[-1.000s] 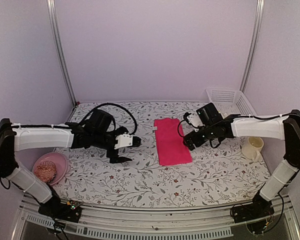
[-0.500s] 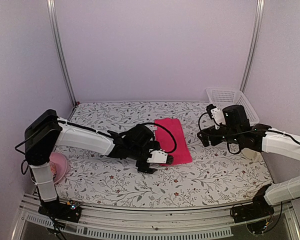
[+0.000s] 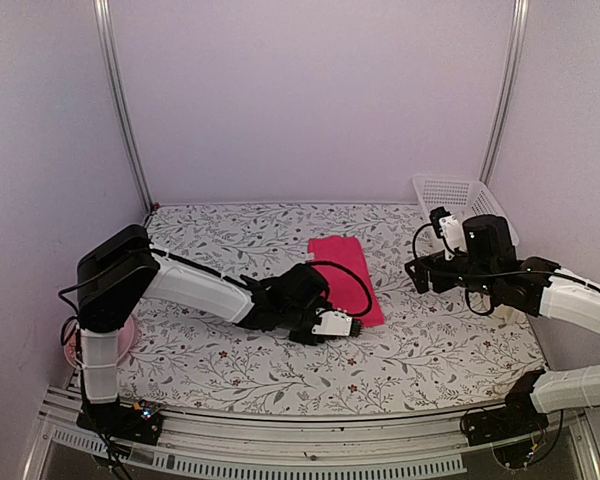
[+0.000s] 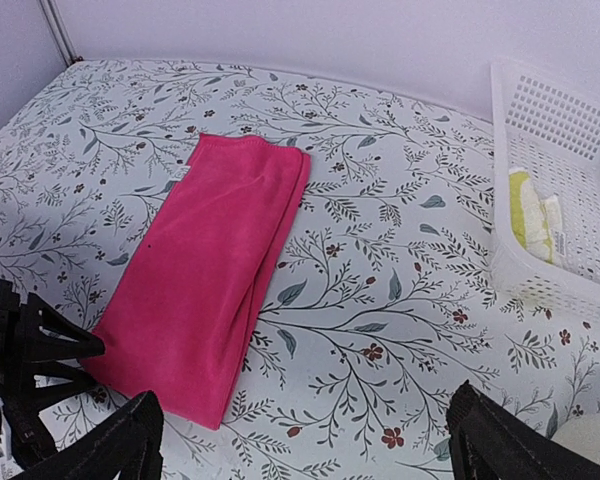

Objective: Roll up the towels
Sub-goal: Pick up the towel from the center of the board, then roll the towel at the center of the board.

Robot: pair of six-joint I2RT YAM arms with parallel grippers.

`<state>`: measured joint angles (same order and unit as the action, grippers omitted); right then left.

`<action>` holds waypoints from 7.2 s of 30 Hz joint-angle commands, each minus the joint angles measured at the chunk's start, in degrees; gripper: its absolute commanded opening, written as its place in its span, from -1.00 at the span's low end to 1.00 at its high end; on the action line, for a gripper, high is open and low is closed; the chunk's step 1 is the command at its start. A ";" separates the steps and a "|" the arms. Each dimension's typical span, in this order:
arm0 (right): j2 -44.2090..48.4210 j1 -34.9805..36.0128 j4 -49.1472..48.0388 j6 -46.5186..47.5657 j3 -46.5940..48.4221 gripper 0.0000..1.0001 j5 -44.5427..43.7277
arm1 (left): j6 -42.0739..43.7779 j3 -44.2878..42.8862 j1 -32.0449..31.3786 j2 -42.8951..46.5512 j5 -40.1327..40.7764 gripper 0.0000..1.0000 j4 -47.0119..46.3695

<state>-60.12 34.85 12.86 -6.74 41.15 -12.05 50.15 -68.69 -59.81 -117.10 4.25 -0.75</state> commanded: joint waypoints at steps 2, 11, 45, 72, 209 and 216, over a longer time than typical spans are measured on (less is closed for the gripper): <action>-3.51 -0.13 0.01 0.96 -0.33 1.00 2.76 | -0.43 1.02 -0.76 -2.82 2.41 -0.38 3.04; -4.20 2.36 -11.05 8.61 -6.06 0.99 13.13 | -3.92 1.56 3.07 1.50 -7.48 -1.00 9.75; -37.21 36.21 -29.41 35.96 -6.18 0.10 -11.01 | -1.20 -0.04 18.15 5.00 -51.92 -1.00 34.83; -34.79 29.15 -6.49 20.82 6.22 -0.95 8.30 | -1.46 5.78 18.11 11.88 -44.89 0.58 30.95; -48.87 5.50 4.83 4.81 12.71 -0.94 48.78 | 19.90 37.24 -1.29 18.38 1.02 -0.18 -22.80; -49.12 5.56 4.81 4.81 12.86 -0.94 48.88 | 21.37 37.76 -2.04 16.18 3.58 -0.28 -24.23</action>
<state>-106.89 40.75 16.71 -1.96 54.00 40.25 70.19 -32.38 -60.69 -98.10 6.15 -26.87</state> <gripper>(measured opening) 0.037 0.378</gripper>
